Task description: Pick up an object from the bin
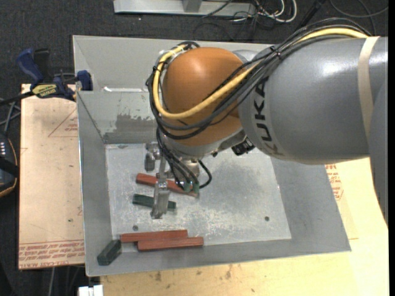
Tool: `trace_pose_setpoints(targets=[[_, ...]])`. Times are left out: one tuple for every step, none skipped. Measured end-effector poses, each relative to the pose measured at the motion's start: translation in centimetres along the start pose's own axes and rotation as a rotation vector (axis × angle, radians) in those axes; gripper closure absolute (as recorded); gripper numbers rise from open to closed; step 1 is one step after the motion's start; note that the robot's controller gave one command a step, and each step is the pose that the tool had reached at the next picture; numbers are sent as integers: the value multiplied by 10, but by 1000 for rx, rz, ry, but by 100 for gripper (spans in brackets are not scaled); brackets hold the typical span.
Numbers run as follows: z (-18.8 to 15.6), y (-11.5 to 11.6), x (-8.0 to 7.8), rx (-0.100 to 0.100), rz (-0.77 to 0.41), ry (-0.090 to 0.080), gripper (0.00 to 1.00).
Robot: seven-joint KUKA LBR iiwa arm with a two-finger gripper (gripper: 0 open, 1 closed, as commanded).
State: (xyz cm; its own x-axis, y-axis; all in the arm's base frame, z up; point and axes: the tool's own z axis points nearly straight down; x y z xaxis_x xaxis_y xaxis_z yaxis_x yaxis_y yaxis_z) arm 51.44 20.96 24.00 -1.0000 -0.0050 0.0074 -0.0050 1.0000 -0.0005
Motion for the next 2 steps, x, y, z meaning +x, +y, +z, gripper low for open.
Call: trace_pose_setpoints(targets=[[-4, -1, -2, -2, 4, -8, 0], [43, -10, -14, -5, -5, -15, 0]])
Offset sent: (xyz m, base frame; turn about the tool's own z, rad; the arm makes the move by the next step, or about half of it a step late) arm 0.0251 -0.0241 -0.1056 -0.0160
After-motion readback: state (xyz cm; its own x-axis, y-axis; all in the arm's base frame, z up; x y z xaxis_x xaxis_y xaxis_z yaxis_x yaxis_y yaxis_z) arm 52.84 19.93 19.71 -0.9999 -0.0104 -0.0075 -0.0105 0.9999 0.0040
